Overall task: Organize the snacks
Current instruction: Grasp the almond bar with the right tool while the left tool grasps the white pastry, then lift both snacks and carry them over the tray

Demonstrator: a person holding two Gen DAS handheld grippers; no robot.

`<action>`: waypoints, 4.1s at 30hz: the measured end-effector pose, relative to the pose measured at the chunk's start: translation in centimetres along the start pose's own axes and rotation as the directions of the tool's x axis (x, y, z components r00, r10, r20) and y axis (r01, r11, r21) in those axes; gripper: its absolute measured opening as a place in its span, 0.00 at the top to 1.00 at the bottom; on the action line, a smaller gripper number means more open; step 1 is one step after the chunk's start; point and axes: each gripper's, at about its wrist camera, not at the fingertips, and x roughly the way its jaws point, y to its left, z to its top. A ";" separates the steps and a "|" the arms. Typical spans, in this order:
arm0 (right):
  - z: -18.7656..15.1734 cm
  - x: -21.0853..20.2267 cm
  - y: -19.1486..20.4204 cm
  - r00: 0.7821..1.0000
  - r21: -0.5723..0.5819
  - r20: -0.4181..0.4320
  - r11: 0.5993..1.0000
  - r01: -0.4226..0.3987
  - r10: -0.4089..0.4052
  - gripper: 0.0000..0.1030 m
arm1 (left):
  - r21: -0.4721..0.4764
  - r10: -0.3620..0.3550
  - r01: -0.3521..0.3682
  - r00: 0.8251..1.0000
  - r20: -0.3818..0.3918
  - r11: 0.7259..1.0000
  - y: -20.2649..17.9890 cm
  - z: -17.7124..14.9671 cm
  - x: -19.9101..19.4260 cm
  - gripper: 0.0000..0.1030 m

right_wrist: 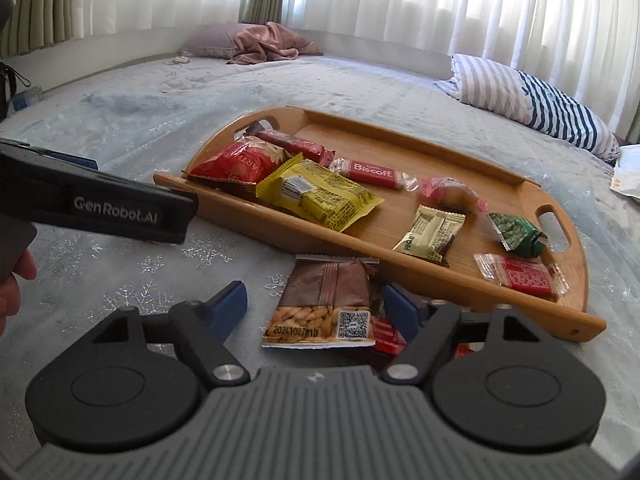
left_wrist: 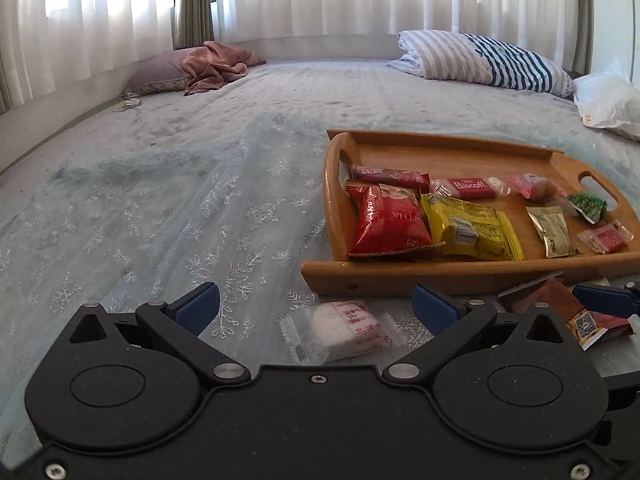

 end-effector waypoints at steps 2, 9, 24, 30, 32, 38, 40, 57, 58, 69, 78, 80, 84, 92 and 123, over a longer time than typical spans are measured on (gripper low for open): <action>0.0 0.0 0.0 1.000 0.007 0.002 1.000 0.009 -0.009 0.20 | 0.011 -0.001 0.001 1.000 -0.003 1.000 -0.4 0.0 0.1 0.00; -0.3 -0.1 0.1 1.000 0.003 0.007 1.000 0.019 -0.019 0.20 | -0.001 0.002 -0.002 0.999 -0.045 1.000 -0.6 -0.8 0.8 0.04; -0.6 -0.1 0.3 0.999 0.004 0.023 1.000 0.030 -0.030 0.29 | -0.066 0.003 -0.005 0.999 -0.041 0.998 0.4 -2.0 1.4 0.10; -0.6 -0.2 0.0 0.999 0.015 0.028 1.000 0.027 -0.027 0.32 | -0.084 -0.005 0.003 1.000 -0.026 0.996 0.7 -2.1 1.0 0.25; -0.7 -0.2 -0.1 0.999 0.018 0.030 0.999 0.028 -0.029 0.34 | -0.079 -0.006 0.004 1.000 -0.027 0.997 0.6 -2.1 0.9 0.28; -0.6 -0.3 -0.3 0.999 0.033 0.032 0.999 0.035 -0.036 0.39 | -0.088 -0.008 0.006 1.000 -0.020 0.996 0.6 -2.0 0.5 0.43; -0.6 -0.3 -0.4 0.999 0.033 0.032 0.999 0.036 -0.037 0.40 | -0.095 0.007 -0.009 1.000 -0.024 0.995 0.7 -2.0 0.4 0.49; -0.5 -0.5 -0.6 0.999 0.003 0.020 0.999 0.035 -0.035 0.49 | -0.119 0.001 -0.003 1.000 -0.017 0.993 1.4 -1.8 -0.9 0.59; -0.5 -0.6 -0.7 0.999 0.006 0.018 1.000 0.030 -0.030 0.49 | -0.119 -0.001 -0.001 1.000 -0.014 0.993 1.4 -1.7 -1.1 0.59; -0.5 -2.1 -1.8 0.996 0.092 0.014 0.991 -0.093 0.092 0.48 | -0.097 0.000 0.001 1.000 0.017 0.995 1.0 -1.4 -2.5 0.60; -0.3 -3.1 -2.2 0.987 0.124 0.037 0.979 -0.159 0.155 0.48 | -0.091 -0.016 0.020 0.999 0.049 0.996 0.7 -1.0 -3.8 0.60; -0.2 -3.4 -2.3 0.987 0.126 0.047 0.979 -0.161 0.157 0.48 | -0.094 -0.022 0.027 0.998 0.055 0.995 0.8 -0.8 -4.1 0.60; 0.1 -3.8 -2.8 0.985 0.141 0.063 0.975 -0.169 0.162 0.48 | -0.118 -0.044 0.051 0.997 0.068 0.992 1.1 -0.3 -4.5 0.60; 0.7 -3.9 -4.1 0.987 0.156 0.073 0.976 -0.150 0.140 0.48 | -0.093 -0.066 0.075 0.993 0.100 0.993 0.3 0.7 -5.4 0.59; 5.2 -0.7 -14.5 0.988 0.294 0.151 0.956 -0.002 -0.044 0.47 | 0.014 -0.231 0.233 0.954 0.189 0.972 -7.8 8.9 -0.3 0.58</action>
